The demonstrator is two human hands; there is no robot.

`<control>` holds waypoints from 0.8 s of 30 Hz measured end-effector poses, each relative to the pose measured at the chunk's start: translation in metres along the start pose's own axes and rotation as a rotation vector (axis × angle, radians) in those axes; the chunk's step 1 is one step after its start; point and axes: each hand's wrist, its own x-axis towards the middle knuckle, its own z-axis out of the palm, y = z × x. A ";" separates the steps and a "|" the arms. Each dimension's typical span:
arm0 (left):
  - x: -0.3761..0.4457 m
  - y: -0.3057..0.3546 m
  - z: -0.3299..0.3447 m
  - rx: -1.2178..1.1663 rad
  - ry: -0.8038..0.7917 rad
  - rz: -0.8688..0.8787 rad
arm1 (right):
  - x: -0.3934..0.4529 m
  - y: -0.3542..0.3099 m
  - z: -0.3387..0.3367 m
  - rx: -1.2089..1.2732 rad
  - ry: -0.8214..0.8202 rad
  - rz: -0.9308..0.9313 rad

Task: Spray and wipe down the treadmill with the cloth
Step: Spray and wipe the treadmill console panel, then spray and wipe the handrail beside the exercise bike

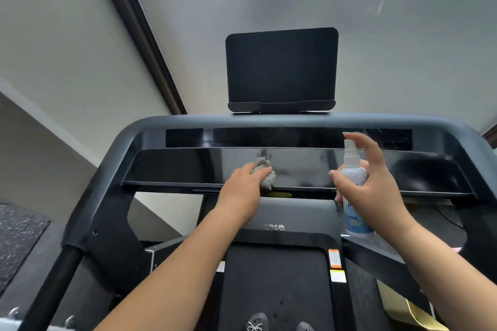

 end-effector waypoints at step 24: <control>-0.315 -0.082 -0.093 -0.178 0.652 -0.632 | -0.103 -0.093 0.193 0.065 -0.676 -0.226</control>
